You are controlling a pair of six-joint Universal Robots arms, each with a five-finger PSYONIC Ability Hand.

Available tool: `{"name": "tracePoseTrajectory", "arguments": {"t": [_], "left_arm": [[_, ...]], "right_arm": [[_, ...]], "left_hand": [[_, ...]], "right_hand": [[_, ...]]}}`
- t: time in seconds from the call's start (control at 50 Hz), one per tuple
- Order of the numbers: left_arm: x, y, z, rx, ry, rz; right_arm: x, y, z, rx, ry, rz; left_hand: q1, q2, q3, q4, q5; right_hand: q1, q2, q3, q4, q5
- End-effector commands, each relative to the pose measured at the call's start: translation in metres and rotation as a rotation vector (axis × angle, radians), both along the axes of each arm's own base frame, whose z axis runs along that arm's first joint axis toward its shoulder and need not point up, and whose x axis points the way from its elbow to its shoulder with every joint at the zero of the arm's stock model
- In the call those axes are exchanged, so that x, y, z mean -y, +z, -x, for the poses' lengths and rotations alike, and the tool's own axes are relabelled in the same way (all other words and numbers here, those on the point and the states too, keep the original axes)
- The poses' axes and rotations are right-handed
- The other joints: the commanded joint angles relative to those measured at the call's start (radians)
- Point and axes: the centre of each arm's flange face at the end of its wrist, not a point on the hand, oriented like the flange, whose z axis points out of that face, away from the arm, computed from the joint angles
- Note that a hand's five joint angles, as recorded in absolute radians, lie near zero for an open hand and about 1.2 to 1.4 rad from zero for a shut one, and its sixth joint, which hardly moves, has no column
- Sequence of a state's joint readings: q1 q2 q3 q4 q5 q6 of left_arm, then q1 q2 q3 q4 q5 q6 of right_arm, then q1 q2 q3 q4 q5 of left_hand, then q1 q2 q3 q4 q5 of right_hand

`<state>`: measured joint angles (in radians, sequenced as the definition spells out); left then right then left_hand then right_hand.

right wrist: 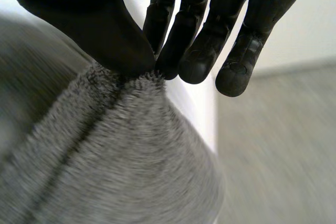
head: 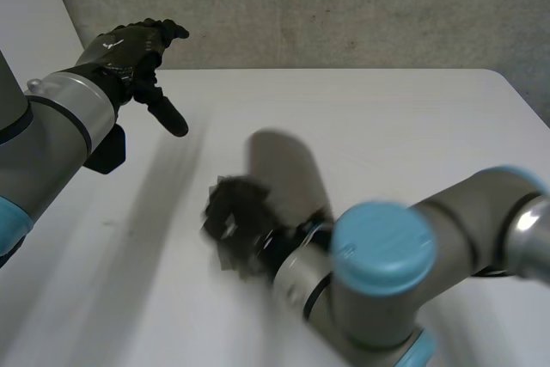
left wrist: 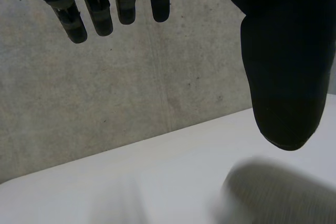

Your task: Fold the towel.

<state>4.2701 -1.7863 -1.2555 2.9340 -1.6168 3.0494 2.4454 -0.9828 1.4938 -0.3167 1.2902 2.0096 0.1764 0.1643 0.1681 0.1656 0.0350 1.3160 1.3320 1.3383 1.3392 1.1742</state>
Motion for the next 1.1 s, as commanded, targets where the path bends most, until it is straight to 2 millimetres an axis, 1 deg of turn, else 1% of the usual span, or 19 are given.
{"name": "tracePoseTrajectory", "arguments": {"t": [0.02,0.04,0.08,0.14,0.18,0.28,0.42,0.62,0.72,0.8,0.84,0.86,0.9,0.92,0.94,0.96,1.0,1.02,1.1], "left_arm": [[0.0,-0.003,-0.001,0.002,0.002,-0.009],[0.0,-0.003,-0.001,0.002,0.002,-0.009],[0.0,-0.006,0.0,0.005,-0.002,-0.016],[0.0,-0.014,0.002,0.013,-0.008,-0.036],[0.0,-0.019,0.004,0.018,-0.013,-0.045],[0.005,-0.043,0.01,0.037,-0.021,-0.092],[-0.001,-0.08,0.03,0.02,-0.073,-0.146],[-0.014,-0.165,0.049,0.114,-0.118,-0.314],[-0.016,-0.178,0.048,0.139,-0.121,-0.348],[-0.012,-0.169,0.05,0.125,-0.121,-0.323],[-0.006,-0.14,0.05,0.085,-0.114,-0.252],[-0.006,-0.14,0.05,0.085,-0.114,-0.252],[-0.005,-0.094,0.049,0.03,-0.115,-0.154],[-0.005,-0.094,0.049,0.03,-0.115,-0.154],[-0.006,-0.072,0.047,0.007,-0.113,-0.113],[-0.006,-0.072,0.047,0.007,-0.113,-0.112],[-0.012,-0.023,0.039,-0.041,-0.104,-0.03],[-0.012,-0.022,0.039,-0.041,-0.104,-0.03],[-0.018,0.032,0.01,-0.077,-0.018,0.047]], "right_arm": [[-0.022,-0.013,0.0,-0.055,0.078,-0.032],[-0.022,-0.013,0.0,-0.054,0.078,-0.032],[-0.003,0.007,0.004,0.035,-0.02,-0.075],[0.015,0.017,0.01,0.105,-0.098,-0.128],[0.041,0.041,0.023,0.296,-0.227,-0.285],[0.069,0.083,0.046,0.588,-0.337,-0.528],[0.093,0.067,0.061,0.63,-0.463,-0.771],[0.117,-0.002,0.055,0.427,-0.634,-0.935],[0.121,-0.005,0.05,0.416,-0.626,-0.919],[0.123,0.011,0.05,0.446,-0.617,-0.888],[0.127,0.049,0.056,0.532,-0.605,-0.826],[0.127,0.049,0.056,0.533,-0.605,-0.826],[0.128,0.071,0.06,0.581,-0.6,-0.786],[0.131,0.092,0.068,0.635,-0.612,-0.739],[0.135,0.115,0.078,0.692,-0.633,-0.687],[0.135,0.115,0.078,0.693,-0.633,-0.687],[0.142,0.159,0.104,0.816,-0.703,-0.574],[0.142,0.16,0.104,0.816,-0.704,-0.573],[0.143,0.196,0.139,0.893,-0.83,-0.479]], "left_hand": [[-0.002,0.01,0.006,0.009,-0.035],[-0.002,0.01,0.006,0.009,-0.035],[-0.002,0.01,0.006,0.009,-0.035],[-0.002,0.01,0.006,0.009,-0.035],[-0.002,0.01,0.006,0.009,-0.035],[-0.002,0.01,0.006,0.009,-0.035],[0.002,0.014,0.01,0.013,-0.031],[0.002,0.014,0.01,0.013,-0.031],[0.002,0.014,0.01,0.013,-0.031],[0.002,0.014,0.01,0.013,-0.031],[0.002,0.014,0.01,0.013,-0.031],[0.002,0.014,0.01,0.013,-0.031],[0.002,0.014,0.01,0.013,-0.031],[0.002,0.014,0.01,0.013,-0.031],[0.002,0.014,0.01,0.013,-0.031],[0.002,0.014,0.01,0.013,-0.031],[0.002,0.014,0.01,0.013,-0.031],[0.002,0.014,0.01,0.013,-0.031],[0.002,0.014,0.01,0.013,-0.031]], "right_hand": [[-0.201,-0.217,-0.223,-0.224,-0.233],[-0.203,-0.219,-0.226,-0.227,-0.236],[-1.141,-1.157,-1.164,-1.165,-1.174],[-1.141,-1.157,-1.164,-1.165,-1.174],[-1.141,-1.157,-1.164,-1.165,-1.174],[-1.141,-1.157,-1.164,-1.165,-1.174],[-1.141,-1.157,-1.164,-1.165,-1.174],[-1.141,-1.157,-1.164,-1.165,-1.174],[-1.141,-1.157,-1.164,-1.165,-1.174],[-1.141,-1.157,-1.164,-1.165,-1.174],[-1.141,-1.157,-1.164,-1.165,-1.174],[-1.141,-1.157,-1.164,-1.165,-1.174],[-1.141,-1.157,-1.164,-1.165,-1.174],[-1.141,-1.157,-1.164,-1.165,-1.174],[-1.141,-1.157,-1.164,-1.165,-1.174],[-1.141,-1.157,-1.164,-1.165,-1.174],[-1.141,-1.157,-1.164,-1.165,-1.174],[-1.141,-1.157,-1.164,-1.165,-1.174],[-1.141,-1.157,-1.164,-1.165,-1.174]]}}
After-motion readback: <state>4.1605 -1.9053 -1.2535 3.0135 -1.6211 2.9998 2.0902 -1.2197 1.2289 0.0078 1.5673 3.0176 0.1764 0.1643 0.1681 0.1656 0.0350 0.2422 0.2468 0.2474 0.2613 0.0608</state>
